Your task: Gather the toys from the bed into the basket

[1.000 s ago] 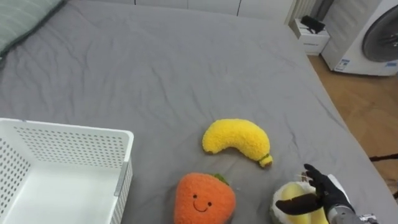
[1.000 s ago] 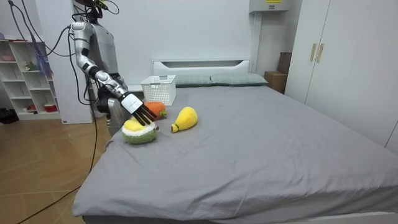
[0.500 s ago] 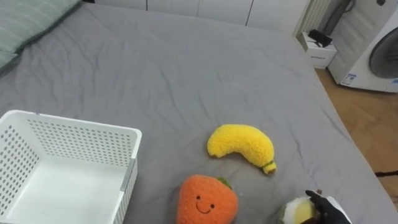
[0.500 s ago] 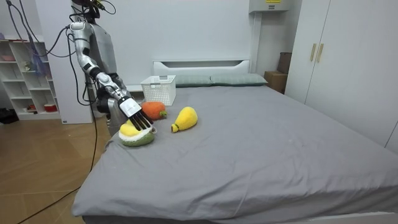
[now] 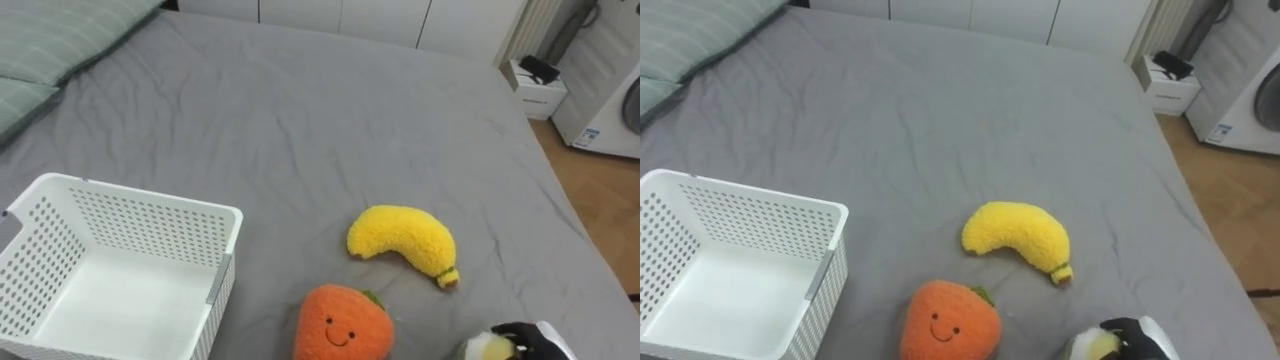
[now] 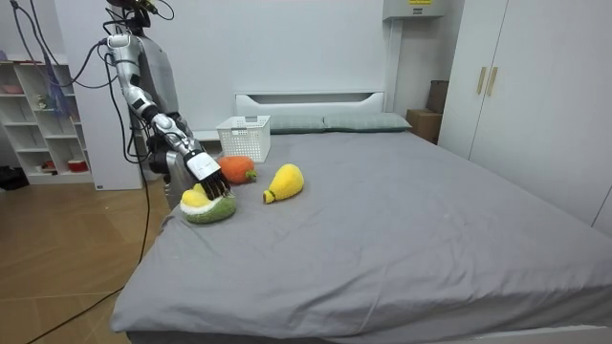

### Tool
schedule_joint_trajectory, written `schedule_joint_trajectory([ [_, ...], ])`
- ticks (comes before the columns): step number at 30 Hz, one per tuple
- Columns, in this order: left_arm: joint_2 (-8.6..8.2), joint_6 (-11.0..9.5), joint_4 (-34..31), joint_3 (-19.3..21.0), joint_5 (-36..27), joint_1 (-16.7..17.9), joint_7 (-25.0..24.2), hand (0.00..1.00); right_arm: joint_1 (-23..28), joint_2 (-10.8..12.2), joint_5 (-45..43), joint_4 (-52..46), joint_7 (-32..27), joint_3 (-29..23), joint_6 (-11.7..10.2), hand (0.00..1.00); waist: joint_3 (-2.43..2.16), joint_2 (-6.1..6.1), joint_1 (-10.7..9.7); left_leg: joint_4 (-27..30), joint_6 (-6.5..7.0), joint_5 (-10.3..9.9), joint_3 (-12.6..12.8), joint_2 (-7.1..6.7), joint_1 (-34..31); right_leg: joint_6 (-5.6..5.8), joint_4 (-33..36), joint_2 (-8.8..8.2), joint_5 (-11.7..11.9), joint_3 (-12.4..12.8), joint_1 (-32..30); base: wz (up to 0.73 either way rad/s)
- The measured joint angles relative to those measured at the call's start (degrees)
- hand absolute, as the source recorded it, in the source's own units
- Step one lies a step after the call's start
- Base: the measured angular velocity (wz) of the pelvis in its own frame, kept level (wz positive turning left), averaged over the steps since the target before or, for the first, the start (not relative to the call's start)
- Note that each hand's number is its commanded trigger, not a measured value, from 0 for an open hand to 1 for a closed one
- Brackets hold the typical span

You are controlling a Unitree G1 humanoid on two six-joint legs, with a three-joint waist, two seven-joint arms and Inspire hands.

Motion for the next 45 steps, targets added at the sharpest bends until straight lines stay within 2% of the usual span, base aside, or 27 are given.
schedule_joint_trajectory([
  [8,-0.03,0.0,-0.9,0.0,-0.1,-0.1,0.2,0.0,1.3,0.5,-0.8,-0.4,-0.6,0.0,0.2,1.0,0.01,0.04,-0.1,0.0,-0.11,0.1,0.0,0.05,-0.2,0.0,0.0,0.08,0.0,0.0,-0.2,0.0],
  [13,0.08,-1.0,-1.3,0.0,-0.1,-0.8,0.2,0.0,1.2,0.6,-3.1,-1.4,0.0,0.0,0.2,1.0,0.09,-0.1,-0.3,0.0,-0.12,0.1,0.0,0.02,-0.2,0.0,0.0,0.05,0.0,0.0,-0.1,0.0],
  [16,0.11,-1.1,-1.3,0.0,-0.1,-0.8,0.0,0.0,1.3,0.6,-2.7,-3.5,1.3,0.0,0.4,1.0,0.44,-0.37,-0.3,-0.1,-0.1,0.1,0.0,-0.03,-0.3,0.01,0.0,-0.04,0.0,-0.1,-0.3,0.0],
  [19,0.15,-1.1,-1.3,0.1,-0.5,-1.4,-0.2,0.0,1.3,0.6,-2.6,-9.4,3.2,0.0,1.0,1.0,0.41,-0.73,-0.4,-0.1,0.04,0.4,0.1,-0.16,-1.3,0.0,0.0,-0.23,-0.1,-0.1,-1.4,0.0],
  [25,0.75,-1.7,-1.8,0.3,-0.3,-2.1,-1.3,0.0,0.3,-0.2,-2.0,-26.7,4.5,-0.2,0.5,1.0,0.82,-1.2,-0.7,-0.2,0.15,0.7,0.0,-0.4,-2.2,-0.01,0.1,-0.36,-0.1,-0.2,-2.3,0.01],
  [32,0.93,-2.5,-1.7,0.8,-0.2,-2.1,-1.8,0.0,-1.7,-0.3,2.2,-41.3,5.2,-0.6,0.7,1.0,0.94,-1.03,-0.7,-0.2,0.17,0.6,-0.3,-0.44,-2.6,-0.01,0.1,-0.43,-0.1,-0.6,-2.2,0.02],
  [37,0.89,-3.4,-1.3,0.6,-0.3,-2.3,-1.8,0.0,-4.4,-0.4,5.8,-48.3,8.1,0.5,0.7,1.0,0.82,-1.16,0.1,-0.1,0.19,0.7,-0.7,-0.43,-3.2,-0.02,0.3,-0.45,0.0,-1.0,-2.5,0.03],
  [40,1.06,-3.5,-1.2,-0.7,-0.4,-2.6,-1.8,0.0,-7.6,-0.8,9.1,-49.2,9.5,3.4,0.8,1.0,0.81,-1.17,0.8,0.0,0.2,0.7,-0.8,-0.48,-3.3,-0.01,0.3,-0.52,0.0,-1.5,-2.4,0.02],
  [45,1.02,-4.6,-0.6,-1.6,-1.9,-3.6,-1.8,0.0,-11.8,-0.8,13.0,-49.5,11.2,7.2,0.9,1.0,0.83,-1.11,4.3,0.5,0.23,0.7,-2.0,-0.62,-4.0,0.0,0.1,-0.66,0.0,-2.9,-2.6,0.1],
])
